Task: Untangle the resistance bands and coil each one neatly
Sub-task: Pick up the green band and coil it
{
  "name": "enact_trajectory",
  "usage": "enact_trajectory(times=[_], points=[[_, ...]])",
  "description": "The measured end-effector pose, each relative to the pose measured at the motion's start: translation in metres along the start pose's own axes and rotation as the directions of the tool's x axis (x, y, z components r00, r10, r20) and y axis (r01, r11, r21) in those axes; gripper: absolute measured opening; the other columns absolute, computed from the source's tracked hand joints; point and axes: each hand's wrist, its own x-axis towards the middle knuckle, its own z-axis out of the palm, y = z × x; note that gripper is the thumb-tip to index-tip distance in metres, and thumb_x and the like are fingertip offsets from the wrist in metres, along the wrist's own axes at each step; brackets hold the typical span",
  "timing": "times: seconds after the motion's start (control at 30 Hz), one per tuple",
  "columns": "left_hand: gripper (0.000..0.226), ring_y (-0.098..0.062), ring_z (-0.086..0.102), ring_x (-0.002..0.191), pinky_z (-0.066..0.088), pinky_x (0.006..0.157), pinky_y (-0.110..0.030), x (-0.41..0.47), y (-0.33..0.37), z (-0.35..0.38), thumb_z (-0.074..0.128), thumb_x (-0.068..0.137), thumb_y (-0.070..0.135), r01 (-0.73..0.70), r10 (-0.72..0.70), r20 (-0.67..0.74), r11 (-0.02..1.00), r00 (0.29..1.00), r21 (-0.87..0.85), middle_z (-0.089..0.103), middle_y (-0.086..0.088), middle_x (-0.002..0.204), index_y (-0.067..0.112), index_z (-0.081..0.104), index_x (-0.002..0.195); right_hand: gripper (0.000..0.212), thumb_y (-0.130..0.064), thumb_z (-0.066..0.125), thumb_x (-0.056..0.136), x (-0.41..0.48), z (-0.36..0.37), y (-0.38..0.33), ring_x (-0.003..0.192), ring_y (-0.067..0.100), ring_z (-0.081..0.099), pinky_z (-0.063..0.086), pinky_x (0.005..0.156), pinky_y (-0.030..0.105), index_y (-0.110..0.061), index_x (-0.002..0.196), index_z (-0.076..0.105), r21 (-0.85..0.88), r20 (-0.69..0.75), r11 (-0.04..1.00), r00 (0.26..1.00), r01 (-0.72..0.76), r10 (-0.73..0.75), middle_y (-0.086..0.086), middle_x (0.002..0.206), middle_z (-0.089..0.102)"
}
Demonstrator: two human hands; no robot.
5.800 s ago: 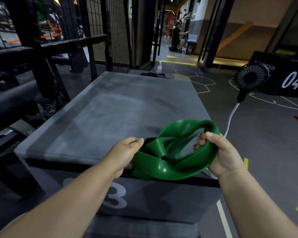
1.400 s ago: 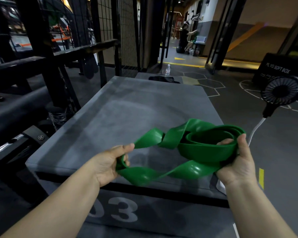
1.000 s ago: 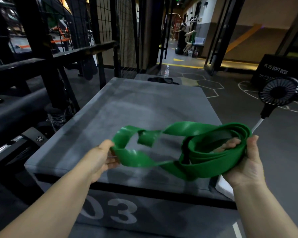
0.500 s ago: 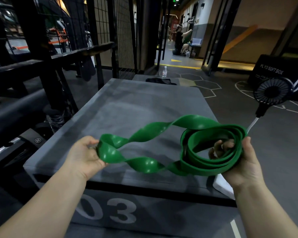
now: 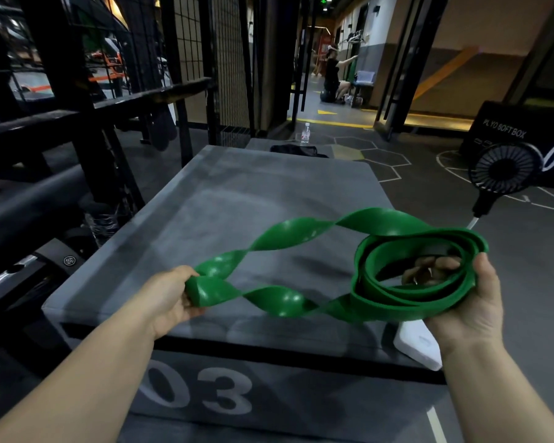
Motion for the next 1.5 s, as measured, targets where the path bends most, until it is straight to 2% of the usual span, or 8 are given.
enact_trajectory(times=[0.27, 0.43, 0.53, 0.77, 1.03, 1.2, 1.4, 1.5], points=[[0.023, -0.021, 0.066, 0.052, 0.053, 0.042, -0.024, -0.008, 0.005, 0.004, 0.034, 0.101, 0.007, -0.113, 0.133, 0.16, 0.985, 0.978, -0.129, 0.056, -0.007, 0.107, 0.014, 0.055, 0.105, 0.042, -0.036, 0.051, 0.091, -0.005, 0.009, 0.012, 0.067, 0.007, 0.061, 0.057, 0.074, 0.027, -0.026, 0.053, 0.063, -0.071, -0.126, 0.997, 0.992, 0.006, -0.015, -0.014, 0.057, 0.056], [0.041, -0.016, 0.068, 0.062, 0.057, 0.055, -0.022, -0.008, 0.002, 0.003, 0.078, 0.073, 0.039, -0.099, 0.149, 0.343, 0.982, 0.928, -0.159, 0.069, -0.01, 0.077, 0.003, 0.064, 0.088, 0.032, -0.038, 0.089, 0.048, -0.001, 0.005, 0.016, 0.072, 0.008, 0.061, 0.046, 0.088, 0.031, -0.023, 0.056, 0.062, -0.055, -0.053, 0.997, 0.997, -0.052, 0.049, -0.012, 0.06, 0.058], [0.051, -0.016, 0.069, 0.079, 0.057, 0.069, -0.021, -0.009, -0.005, -0.002, 0.088, 0.059, 0.005, -0.233, 0.121, 0.499, 0.958, 0.858, 0.169, 0.069, -0.012, 0.089, 0.001, 0.063, 0.103, 0.043, -0.04, 0.094, 0.036, 0.001, 0.001, 0.014, 0.073, 0.01, 0.062, 0.046, 0.086, 0.033, -0.022, 0.057, 0.061, -0.075, -0.057, 0.996, 0.997, -0.049, 0.045, -0.011, 0.061, 0.058], [0.024, -0.016, 0.056, 0.06, 0.042, 0.059, -0.027, 0.009, -0.002, -0.006, 0.081, 0.074, 0.028, -0.385, 0.427, 0.022, 0.791, 0.904, 0.475, 0.063, -0.003, 0.065, 0.012, 0.065, 0.082, 0.02, -0.04, 0.069, 0.071, -0.006, 0.01, 0.007, 0.071, 0.008, 0.062, 0.049, 0.09, 0.035, -0.026, 0.057, 0.063, -0.125, -0.081, 0.992, 0.997, 0.004, -0.014, -0.013, 0.058, 0.058], [0.009, -0.015, 0.063, 0.056, 0.054, 0.059, -0.029, 0.001, 0.004, 0.006, 0.056, 0.092, 0.006, -0.231, 0.231, -0.013, 0.965, 0.973, -0.12, 0.066, -0.003, 0.065, 0.013, 0.055, 0.098, 0.027, -0.033, 0.05, 0.092, -0.004, 0.003, 0.006, 0.077, 0.012, 0.063, 0.051, 0.078, 0.031, -0.024, 0.069, 0.061, -0.163, -0.111, 0.986, 0.994, -0.035, 0.017, -0.012, 0.063, 0.059], [0.005, -0.008, 0.049, 0.057, 0.05, 0.058, -0.027, -0.005, 0.006, 0.007, 0.055, 0.093, 0.017, -0.009, 0.046, 0.175, 0.977, 0.984, -0.211, 0.053, 0.0, 0.064, 0.017, 0.06, 0.094, 0.03, -0.032, 0.084, 0.055, 0.0, -0.001, 0.007, 0.074, 0.012, 0.064, 0.056, 0.07, 0.028, -0.021, 0.074, 0.063, -0.172, -0.034, 0.983, 0.997, -0.071, 0.066, -0.009, 0.064, 0.061], [0.072, -0.016, 0.067, 0.065, 0.06, 0.064, -0.029, -0.008, 0.011, -0.001, 0.089, 0.019, 0.001, 0.049, 0.191, 0.445, 0.88, 0.875, -0.473, 0.069, -0.013, 0.084, -0.002, 0.074, 0.09, 0.042, -0.036, 0.093, 0.036, -0.001, -0.001, 0.003, 0.073, 0.012, 0.062, 0.055, 0.073, 0.026, -0.023, 0.068, 0.068, -0.185, 0.056, 0.981, 0.996, -0.058, 0.069, -0.01, 0.062, 0.062], [0.066, -0.019, 0.07, 0.083, 0.059, 0.071, -0.026, -0.005, 0.009, 0.006, 0.076, 0.065, -0.004, -0.069, 0.251, 0.321, 0.871, 0.913, -0.486, 0.068, -0.016, 0.105, -0.008, 0.052, 0.126, 0.043, -0.037, 0.094, 0.037, -0.003, 0.0, 0.005, 0.072, 0.012, 0.061, 0.054, 0.068, 0.026, -0.023, 0.068, 0.068, -0.203, 0.085, 0.975, 0.991, -0.085, 0.104, -0.009, 0.062, 0.061]])
